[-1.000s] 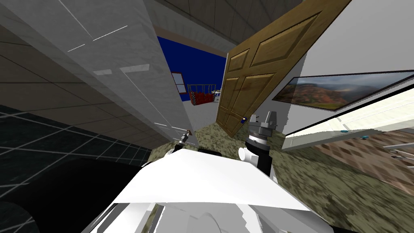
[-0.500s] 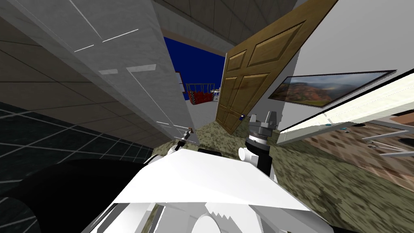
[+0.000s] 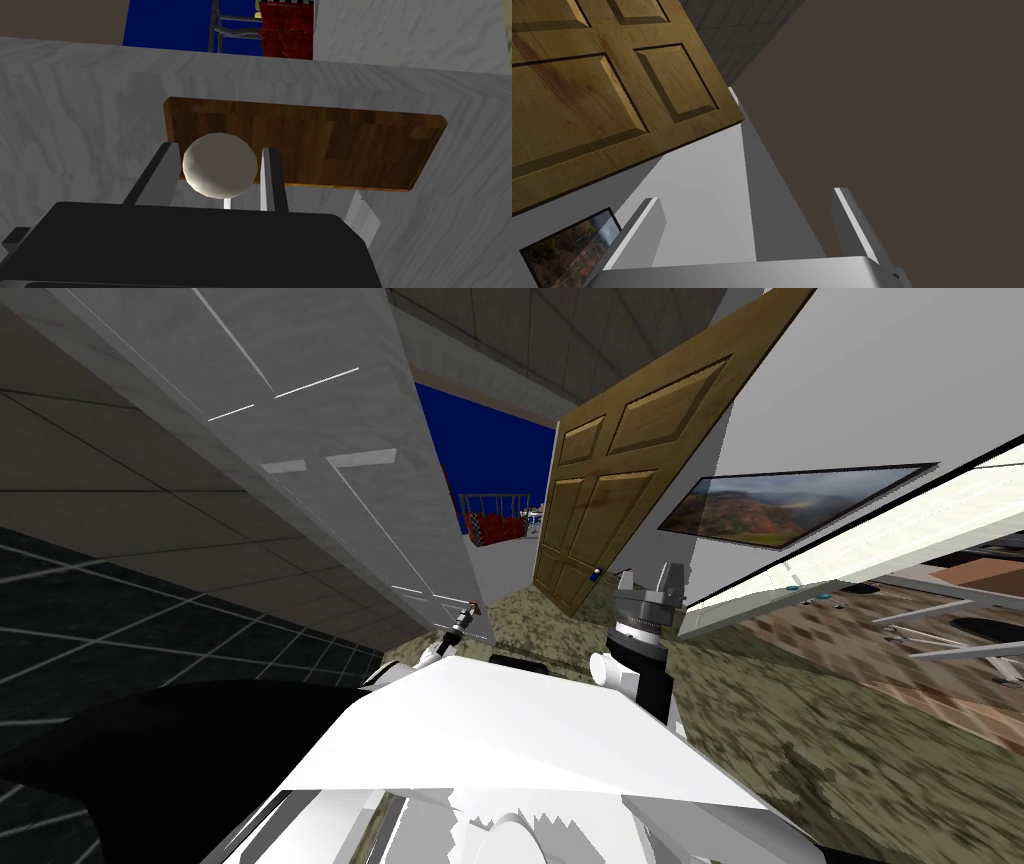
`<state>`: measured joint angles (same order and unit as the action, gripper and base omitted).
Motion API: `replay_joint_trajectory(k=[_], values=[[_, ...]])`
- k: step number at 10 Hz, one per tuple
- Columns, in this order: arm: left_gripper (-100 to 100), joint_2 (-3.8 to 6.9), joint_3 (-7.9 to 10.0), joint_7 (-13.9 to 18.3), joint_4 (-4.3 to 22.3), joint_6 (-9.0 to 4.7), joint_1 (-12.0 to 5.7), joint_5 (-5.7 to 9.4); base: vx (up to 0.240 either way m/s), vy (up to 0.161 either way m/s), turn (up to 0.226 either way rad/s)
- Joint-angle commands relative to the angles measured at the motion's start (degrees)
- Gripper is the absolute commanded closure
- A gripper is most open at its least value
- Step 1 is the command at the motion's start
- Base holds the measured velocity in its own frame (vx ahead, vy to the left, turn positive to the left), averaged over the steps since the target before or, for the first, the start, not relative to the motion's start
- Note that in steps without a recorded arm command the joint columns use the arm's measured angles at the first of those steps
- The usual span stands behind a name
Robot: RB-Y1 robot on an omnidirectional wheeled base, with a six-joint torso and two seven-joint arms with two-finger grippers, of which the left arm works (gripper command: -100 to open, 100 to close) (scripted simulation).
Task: Pull the door open
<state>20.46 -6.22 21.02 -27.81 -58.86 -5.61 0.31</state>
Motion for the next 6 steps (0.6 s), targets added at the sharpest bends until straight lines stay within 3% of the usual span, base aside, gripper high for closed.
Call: replay_joint_trajectory(k=[1, 3, 4, 5, 6], values=[[100, -0.57, -0.54, -0.3, 1.9, -0.05, -1.93, -0.04, -0.115, 0.06, -0.046], [100, -0.62, -0.62, -0.3, 2.3, 0.01, -2.43, -0.02, -0.089, 0.038, -0.019], [100, -0.79, -0.9, -0.4, 3.6, 0.23, -4.01, 0.04, -0.103, 0.052, -0.022], [100, -0.77, -0.67, -0.4, 3.8, -0.16, -3.76, 0.06, -0.047, 0.03, -0.026], [100, 0.45, -1.51, 0.8, 4.1, -2.02, -2.87, -0.41, -0.142, 0.052, -0.165]])
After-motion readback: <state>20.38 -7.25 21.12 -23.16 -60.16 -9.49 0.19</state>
